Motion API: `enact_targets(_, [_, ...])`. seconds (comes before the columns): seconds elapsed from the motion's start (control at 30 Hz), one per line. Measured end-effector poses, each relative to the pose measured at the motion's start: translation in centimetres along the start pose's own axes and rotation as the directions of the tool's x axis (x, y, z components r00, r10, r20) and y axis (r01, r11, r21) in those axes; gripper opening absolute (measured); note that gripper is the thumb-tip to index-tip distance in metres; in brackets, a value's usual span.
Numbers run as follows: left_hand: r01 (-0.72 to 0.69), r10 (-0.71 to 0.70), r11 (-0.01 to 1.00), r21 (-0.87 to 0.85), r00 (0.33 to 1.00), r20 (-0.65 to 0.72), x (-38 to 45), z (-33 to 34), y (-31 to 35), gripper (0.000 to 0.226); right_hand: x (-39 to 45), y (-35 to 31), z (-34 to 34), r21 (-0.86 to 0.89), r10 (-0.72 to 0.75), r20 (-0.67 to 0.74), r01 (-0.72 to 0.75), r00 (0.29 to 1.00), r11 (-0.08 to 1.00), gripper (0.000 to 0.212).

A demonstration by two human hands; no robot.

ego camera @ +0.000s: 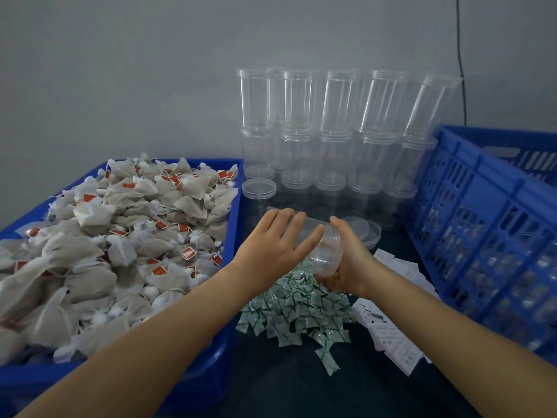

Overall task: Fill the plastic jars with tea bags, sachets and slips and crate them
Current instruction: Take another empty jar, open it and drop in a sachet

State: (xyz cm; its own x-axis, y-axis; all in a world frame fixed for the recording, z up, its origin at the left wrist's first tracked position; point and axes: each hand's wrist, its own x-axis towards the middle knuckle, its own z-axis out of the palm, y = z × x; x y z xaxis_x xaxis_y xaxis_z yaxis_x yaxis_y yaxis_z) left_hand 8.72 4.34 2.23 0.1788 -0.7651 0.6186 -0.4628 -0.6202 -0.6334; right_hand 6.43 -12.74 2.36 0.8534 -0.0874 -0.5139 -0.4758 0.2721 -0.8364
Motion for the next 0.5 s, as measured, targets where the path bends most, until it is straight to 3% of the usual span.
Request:
enact_targets(0.2, [0.037,-0.037,0.999,-0.012,0.999,-0.015,0.51,-0.34,0.02,0.033,0.38,0.27,0.24,-0.045,-0.075,-0.024,0.074,0.997,0.996,0.068])
enact_targets(0.33, [0.048,-0.047,0.998,-0.029,0.999,0.022,0.39,-0.44,0.01,0.040,0.61,0.79,0.20,-0.121,-0.122,-0.014,0.119,0.992,0.985,0.068])
enact_targets(0.4, [0.144,-0.117,0.984,-0.104,0.965,0.237,0.38,-0.55,0.01,0.059,0.76,1.02,0.15,-0.240,-0.286,0.000,0.278,0.958,0.930,0.061])
enact_targets(0.47, [0.333,-0.212,0.924,-0.189,0.856,0.471,0.11,-0.17,0.01,0.090,0.81,0.50,-0.06,-0.420,-0.553,0.083,0.533,0.829,0.735,0.050])
enact_targets(0.5, [0.401,-0.246,0.888,-0.227,0.829,0.501,-0.02,-0.02,-0.08,0.099,0.71,0.03,-0.13,-0.474,-0.625,0.135,0.604,0.769,0.640,0.046])
